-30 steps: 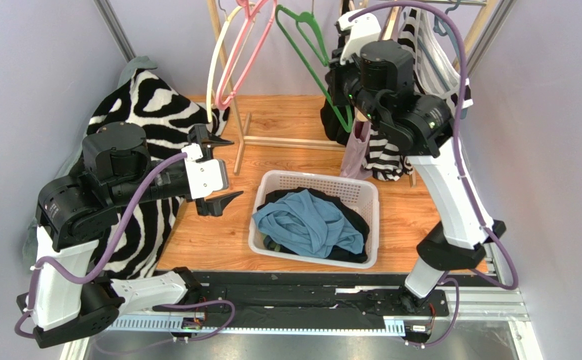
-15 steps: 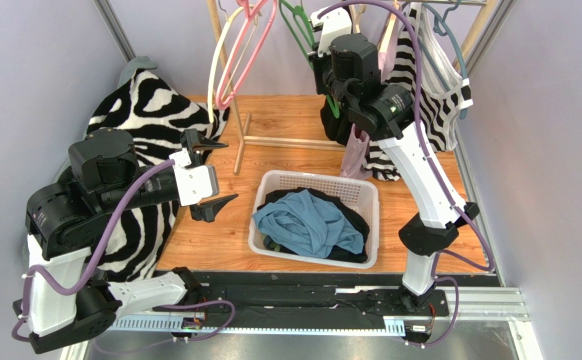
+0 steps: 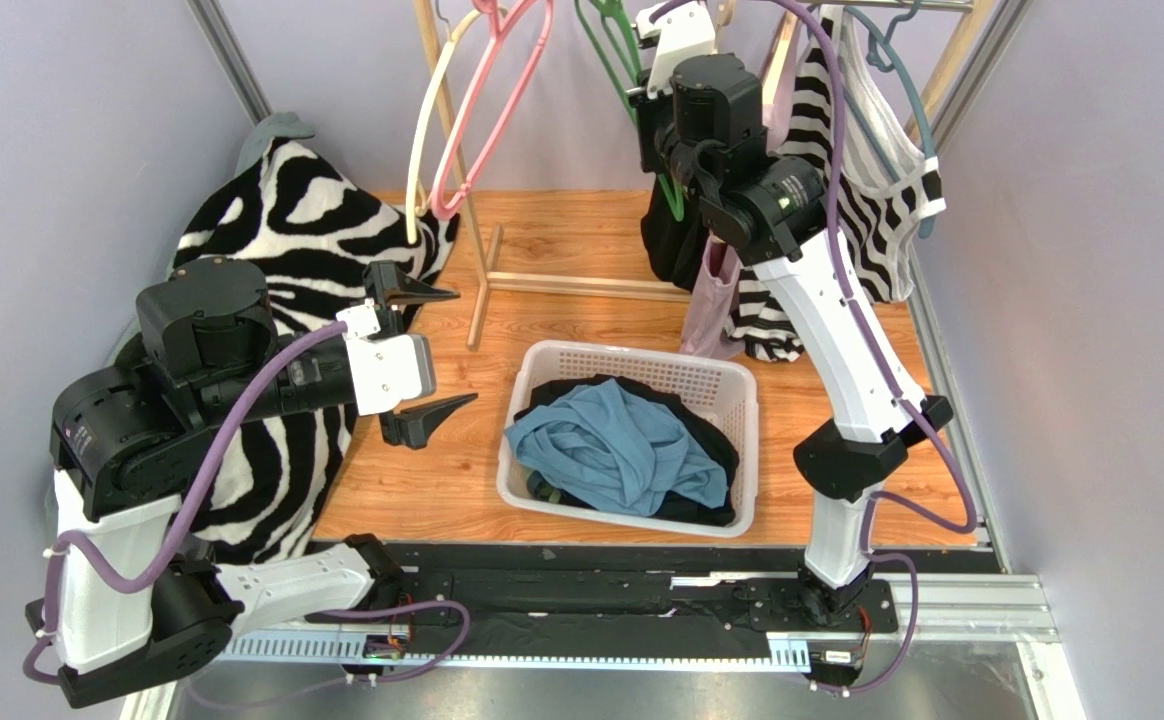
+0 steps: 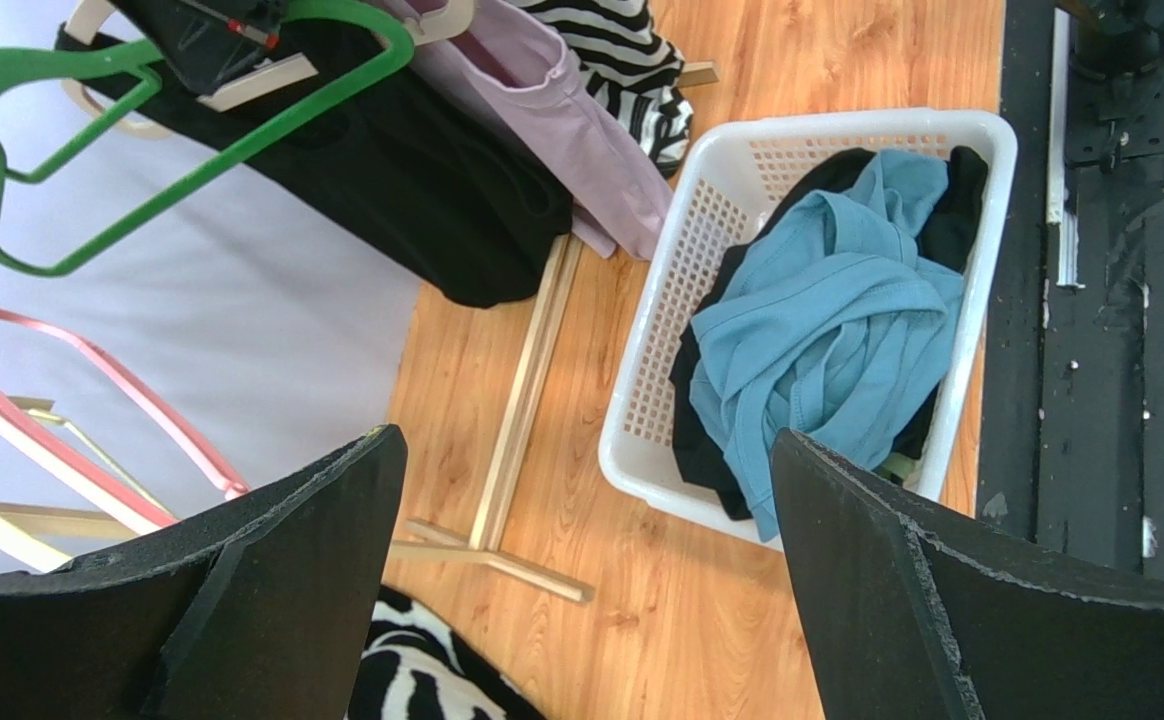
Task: Remove the tank top from the hanger
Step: Place the hanger at the clothesline.
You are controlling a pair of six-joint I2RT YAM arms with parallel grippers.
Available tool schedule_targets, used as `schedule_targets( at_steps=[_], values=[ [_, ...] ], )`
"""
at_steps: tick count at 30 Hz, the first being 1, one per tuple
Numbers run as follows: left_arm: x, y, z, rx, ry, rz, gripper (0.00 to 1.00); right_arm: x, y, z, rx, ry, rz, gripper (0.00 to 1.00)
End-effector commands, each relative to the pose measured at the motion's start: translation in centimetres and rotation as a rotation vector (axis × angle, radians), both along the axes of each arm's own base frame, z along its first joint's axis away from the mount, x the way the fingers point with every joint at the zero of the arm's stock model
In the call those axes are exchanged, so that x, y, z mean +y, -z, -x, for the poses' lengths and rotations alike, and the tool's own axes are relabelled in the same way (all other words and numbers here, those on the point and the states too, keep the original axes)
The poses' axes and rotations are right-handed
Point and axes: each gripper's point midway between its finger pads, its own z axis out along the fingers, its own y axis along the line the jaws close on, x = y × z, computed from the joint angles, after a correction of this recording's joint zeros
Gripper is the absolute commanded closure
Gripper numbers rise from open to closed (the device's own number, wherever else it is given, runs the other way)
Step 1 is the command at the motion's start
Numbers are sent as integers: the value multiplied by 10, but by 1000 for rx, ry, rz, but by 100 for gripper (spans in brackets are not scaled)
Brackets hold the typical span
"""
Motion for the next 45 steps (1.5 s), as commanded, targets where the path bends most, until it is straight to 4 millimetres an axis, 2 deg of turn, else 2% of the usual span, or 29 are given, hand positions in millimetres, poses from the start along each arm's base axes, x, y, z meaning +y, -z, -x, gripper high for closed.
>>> schedule_targets(
  at_steps=[1,16,20,25,35,41,45],
  values=[
    [-2,-5,7,12,28,22,1,7,-8,-6,-31,-13,-55,100],
    [1,-1,10,18,29,18,1,14,26,-20,54,-28,-40,100],
    [0,0,11,22,33,19,1,26,32,-21,75,-51,-71,100],
    [0,2,10,25,32,15,1,42,26,-17,39,-56,-57,100],
    [-1,5,8,29,28,6,1,60,9,-15,-40,-75,-43,100],
    [-3,8,6,36,28,-2,1,72,16,-11,-28,-103,-32,100],
    [-4,10,5,42,28,-7,1,61,25,-6,9,-60,-6,100]
  ],
)
